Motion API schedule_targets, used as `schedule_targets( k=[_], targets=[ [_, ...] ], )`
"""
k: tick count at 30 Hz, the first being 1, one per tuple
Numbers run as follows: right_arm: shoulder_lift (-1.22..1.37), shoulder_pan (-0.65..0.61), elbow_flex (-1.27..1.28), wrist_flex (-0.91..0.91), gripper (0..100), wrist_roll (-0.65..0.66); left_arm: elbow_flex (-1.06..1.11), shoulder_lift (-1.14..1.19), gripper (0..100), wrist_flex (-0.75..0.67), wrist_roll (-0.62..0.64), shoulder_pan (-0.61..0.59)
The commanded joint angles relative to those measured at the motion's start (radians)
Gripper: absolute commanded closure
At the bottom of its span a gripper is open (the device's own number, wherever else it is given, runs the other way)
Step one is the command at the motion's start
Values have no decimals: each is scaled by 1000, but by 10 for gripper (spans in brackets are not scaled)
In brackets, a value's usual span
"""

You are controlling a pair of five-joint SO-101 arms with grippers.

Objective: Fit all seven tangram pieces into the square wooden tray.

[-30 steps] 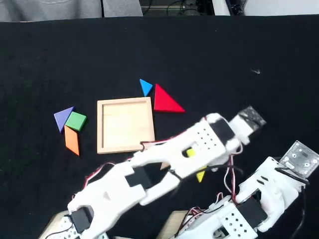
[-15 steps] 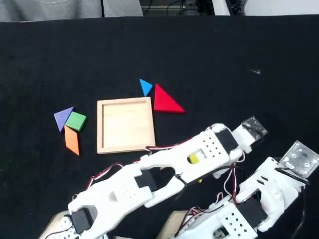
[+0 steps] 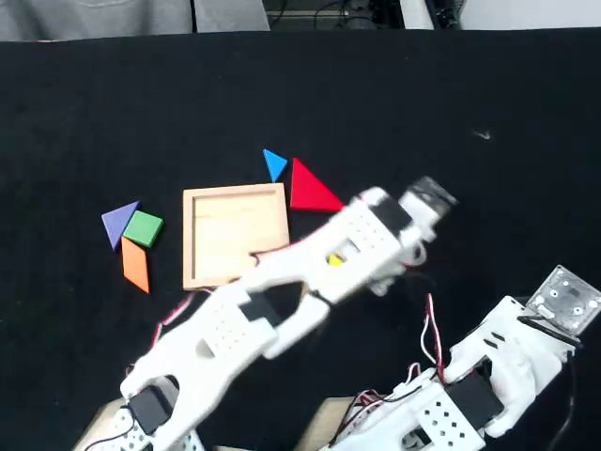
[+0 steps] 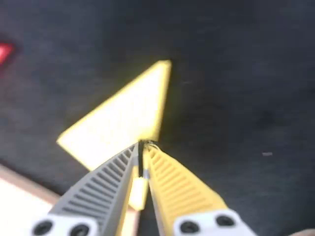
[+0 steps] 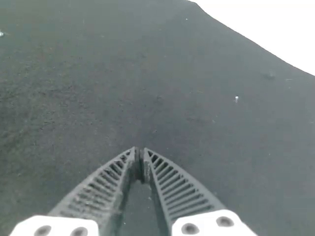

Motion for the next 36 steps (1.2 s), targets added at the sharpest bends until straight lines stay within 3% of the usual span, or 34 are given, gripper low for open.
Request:
schedule_targets(
  k=[1,10,17,19,25,29,36],
  targets=[
    [-96,3,-2,-23,987,-8,-28,-11,970,71,-48,-94],
    [-96,-20,-1,-15,987,-5,-231,-110,963,204,-94,-133],
    [-96,-121,-2,23,987,3,-157,-115,684,226,-157,-234],
    [-96,-130,-2,25,987,15,-139,-118,645,227,-161,-225],
    [-96,-150,15,26,987,51,-136,-106,639,186,-169,-157],
    [-96,-150,15,28,987,51,-120,-55,639,95,-169,-176],
    [-96,-150,13,28,987,51,-120,25,639,91,-241,-197]
  ],
)
